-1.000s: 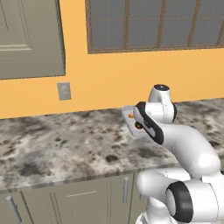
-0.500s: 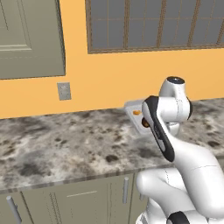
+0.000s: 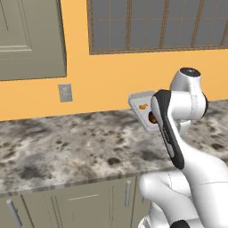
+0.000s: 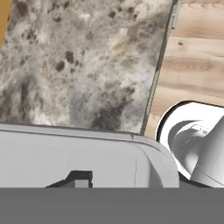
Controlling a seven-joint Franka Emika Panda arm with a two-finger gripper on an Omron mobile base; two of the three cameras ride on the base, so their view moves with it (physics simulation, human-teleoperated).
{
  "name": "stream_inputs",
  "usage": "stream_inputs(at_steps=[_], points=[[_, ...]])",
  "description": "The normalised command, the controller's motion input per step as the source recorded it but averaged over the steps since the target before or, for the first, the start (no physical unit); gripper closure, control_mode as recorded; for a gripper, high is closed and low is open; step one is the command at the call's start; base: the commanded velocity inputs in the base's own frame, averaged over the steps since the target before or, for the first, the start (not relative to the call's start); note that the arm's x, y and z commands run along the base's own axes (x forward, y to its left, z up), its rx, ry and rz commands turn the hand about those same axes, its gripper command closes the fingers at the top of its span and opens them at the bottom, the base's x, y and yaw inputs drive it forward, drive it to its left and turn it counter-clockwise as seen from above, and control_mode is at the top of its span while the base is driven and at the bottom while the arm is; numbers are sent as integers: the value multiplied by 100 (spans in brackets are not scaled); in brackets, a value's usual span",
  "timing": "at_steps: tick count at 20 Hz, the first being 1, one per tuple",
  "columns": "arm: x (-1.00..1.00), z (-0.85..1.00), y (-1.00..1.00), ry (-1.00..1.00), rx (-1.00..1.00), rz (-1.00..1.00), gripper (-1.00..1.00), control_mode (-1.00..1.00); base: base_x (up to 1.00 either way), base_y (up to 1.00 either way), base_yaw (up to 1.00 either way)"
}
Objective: Place the tupperware on the second highest shelf of the fridge. Make space for the tupperware among the existing items by rearranging them on the shelves if needed. Close the fridge door when finished.
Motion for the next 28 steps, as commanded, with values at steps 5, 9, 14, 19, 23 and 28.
stream_inputs(at_steps=[5, 9, 14, 19, 23, 28], points=[[0, 0, 0, 0, 0, 0, 100, -100, 0, 0, 0], [-78, -5, 0, -11, 0, 0, 100, -100, 0, 0, 0], [-86, -9, 0, -17, -1, -1, 100, -100, 0, 0, 0], [26, 5, -16, 0, 6, -4, 100, -100, 0, 0, 0], [35, 0, 0, 4, 1, 0, 100, -100, 0, 0, 0], [25, 0, 0, 2, 0, 0, 100, -100, 0, 0, 0]])
